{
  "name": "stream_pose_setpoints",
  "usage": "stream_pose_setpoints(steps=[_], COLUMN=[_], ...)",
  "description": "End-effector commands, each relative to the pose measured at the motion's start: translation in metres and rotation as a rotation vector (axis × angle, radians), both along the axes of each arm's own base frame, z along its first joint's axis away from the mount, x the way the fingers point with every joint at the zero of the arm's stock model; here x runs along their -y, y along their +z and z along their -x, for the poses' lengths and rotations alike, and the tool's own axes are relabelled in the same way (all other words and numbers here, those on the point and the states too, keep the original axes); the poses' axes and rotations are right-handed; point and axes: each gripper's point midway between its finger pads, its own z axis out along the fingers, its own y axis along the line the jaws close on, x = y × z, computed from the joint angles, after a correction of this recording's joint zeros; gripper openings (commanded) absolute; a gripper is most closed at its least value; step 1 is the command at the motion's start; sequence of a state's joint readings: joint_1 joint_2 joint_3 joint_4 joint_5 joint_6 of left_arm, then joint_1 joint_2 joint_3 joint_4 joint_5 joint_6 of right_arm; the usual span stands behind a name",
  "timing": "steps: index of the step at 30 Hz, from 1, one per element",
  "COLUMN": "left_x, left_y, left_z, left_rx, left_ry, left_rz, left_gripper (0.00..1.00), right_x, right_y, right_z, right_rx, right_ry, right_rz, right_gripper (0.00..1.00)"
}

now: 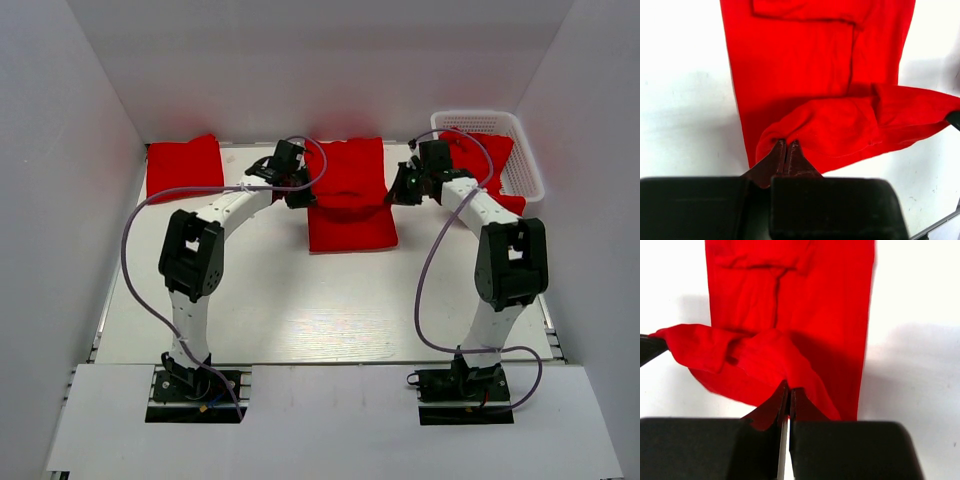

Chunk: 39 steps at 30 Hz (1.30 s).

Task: Fold and stack the t-shirts
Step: Fold the folded rectangular tshirt in 1/3 of the way

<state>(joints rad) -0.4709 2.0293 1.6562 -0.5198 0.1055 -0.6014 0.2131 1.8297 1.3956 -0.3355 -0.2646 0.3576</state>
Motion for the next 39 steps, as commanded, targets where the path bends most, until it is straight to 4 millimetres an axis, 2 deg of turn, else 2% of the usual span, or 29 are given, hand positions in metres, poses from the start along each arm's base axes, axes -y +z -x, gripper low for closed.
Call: stream_pose_setpoints(steps=[1,3,4,8,9,13,18,19,20,21,22,23,24,25,26,27,30,31,33,34,35,36,37,38,39], left_x=[0.003,0.005,0.008,0.012,0.007,0.007,0.002,-0.002,0.000,-0.003,-0.007,-0.010,-0.014,-0.020,-0.032,-0.037,-0.047,-0.051,-0.053,-0.049,-0.051,-0.048,-0.045,-0.042,-0.038], left_y=[0.029,0.034,0.027,0.022,0.017,0.015,-0.004,-0.001,-0.003,-0.004,0.007,0.012,0.004,0.021,0.026,0.034,0.065,0.074,0.084,0.071,0.075,0.063,0.057,0.051,0.042], left_z=[-0.024,-0.034,-0.035,-0.050,-0.053,-0.061,-0.067,-0.073,-0.079,-0.084,-0.099,-0.108,-0.116,-0.128,-0.137,-0.141,-0.144,-0.134,-0.125,-0.113,-0.103,-0.090,-0.079,-0.068,-0.050], left_rx=[0.094,0.118,0.103,0.107,0.099,0.107,0.072,0.086,0.092,0.094,0.126,0.145,0.134,0.160,0.170,0.179,0.257,0.282,0.308,0.280,0.274,0.239,0.217,0.182,0.145], left_ry=[-0.014,-0.032,-0.040,-0.061,-0.050,-0.055,-0.049,-0.039,-0.031,-0.022,0.012,0.020,0.037,0.067,0.093,0.110,0.123,0.101,0.078,0.057,0.032,0.010,-0.009,-0.034,-0.058], left_rz=[0.060,0.080,0.083,0.090,0.086,0.105,0.106,0.110,0.122,0.122,0.142,0.148,0.136,0.142,0.137,0.146,0.154,0.136,0.134,0.115,0.100,0.079,0.065,0.080,0.082], left_gripper=[0.00,0.00,0.00,0.00,0.00,0.00,0.00,0.00,0.05,0.16,0.37,0.63,0.94,1.00,1.00,1.00,1.00,1.00,1.00,1.00,1.00,1.00,1.00,1.00,1.00], right_x=[0.001,-0.001,-0.001,-0.002,-0.002,-0.003,-0.008,-0.010,-0.013,-0.012,-0.013,-0.017,-0.016,-0.014,-0.020,-0.016,-0.027,-0.024,-0.013,-0.009,-0.001,0.005,0.007,0.010,0.012], right_y=[0.020,0.016,0.017,0.015,0.009,0.004,-0.001,-0.005,-0.009,-0.001,-0.016,0.002,0.003,0.045,0.024,0.032,0.073,0.066,0.068,0.068,0.053,0.062,0.058,0.036,0.041], right_z=[-0.027,-0.032,-0.035,-0.051,-0.054,-0.063,-0.079,-0.083,-0.089,-0.102,-0.112,-0.129,-0.136,-0.159,-0.159,-0.162,-0.149,-0.142,-0.120,-0.115,-0.104,-0.089,-0.083,-0.060,-0.050], right_rx=[0.079,0.070,0.077,0.088,0.078,0.072,0.085,0.086,0.086,0.131,0.110,0.154,0.150,0.243,0.178,0.180,0.263,0.250,0.256,0.264,0.230,0.242,0.241,0.167,0.169], right_ry=[0.005,0.006,0.006,0.004,0.004,0.005,0.012,0.014,-0.003,-0.016,-0.039,-0.051,-0.067,-0.065,-0.042,-0.044,0.043,0.035,0.030,0.030,0.020,0.024,0.029,0.030,0.034], right_rz=[-0.015,-0.017,-0.022,-0.035,-0.039,-0.055,-0.080,-0.087,-0.109,-0.128,-0.147,-0.179,-0.195,-0.228,-0.259,-0.282,-0.278,-0.256,-0.218,-0.202,-0.160,-0.130,-0.098,-0.083,-0.078], right_gripper=[0.00,0.00,0.00,0.00,0.00,0.00,0.00,0.00,0.04,0.04,0.09,0.43,0.82,0.90,0.90,0.90,0.90,0.90,0.90,0.90,0.90,0.90,0.90,0.90,0.90])
